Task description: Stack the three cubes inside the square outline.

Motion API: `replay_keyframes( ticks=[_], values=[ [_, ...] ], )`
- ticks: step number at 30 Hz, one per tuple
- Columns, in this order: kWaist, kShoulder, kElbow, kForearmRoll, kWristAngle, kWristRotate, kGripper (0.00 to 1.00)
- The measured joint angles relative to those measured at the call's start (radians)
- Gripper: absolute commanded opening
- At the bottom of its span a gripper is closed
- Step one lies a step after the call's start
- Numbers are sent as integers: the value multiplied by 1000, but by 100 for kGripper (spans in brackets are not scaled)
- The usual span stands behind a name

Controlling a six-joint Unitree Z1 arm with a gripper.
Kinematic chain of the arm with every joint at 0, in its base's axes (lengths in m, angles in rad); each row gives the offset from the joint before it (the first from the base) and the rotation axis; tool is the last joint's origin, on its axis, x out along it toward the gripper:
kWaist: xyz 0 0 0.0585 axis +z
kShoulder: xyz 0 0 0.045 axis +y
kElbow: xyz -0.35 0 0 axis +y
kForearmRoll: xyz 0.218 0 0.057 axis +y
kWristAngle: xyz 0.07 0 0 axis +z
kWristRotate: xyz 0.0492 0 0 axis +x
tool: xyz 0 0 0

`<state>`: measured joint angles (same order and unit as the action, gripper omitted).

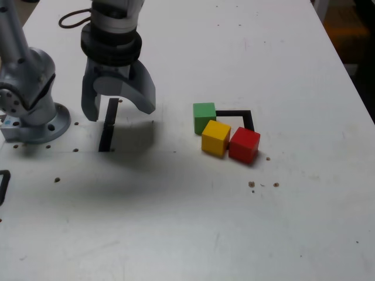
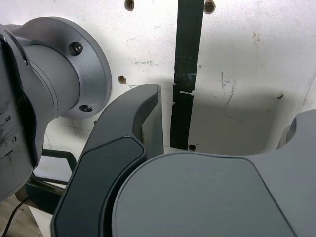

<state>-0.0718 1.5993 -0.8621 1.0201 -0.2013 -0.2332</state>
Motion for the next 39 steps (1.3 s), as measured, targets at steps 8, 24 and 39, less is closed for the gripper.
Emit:
replay_keyframes(
  ticks=[8, 24, 39],
  values=[
    [0, 0, 8, -9, 0, 0, 93],
    [0, -5, -52, 28, 14, 1, 93],
    [0, 22, -337, 254, 98, 12, 93]
  ],
)
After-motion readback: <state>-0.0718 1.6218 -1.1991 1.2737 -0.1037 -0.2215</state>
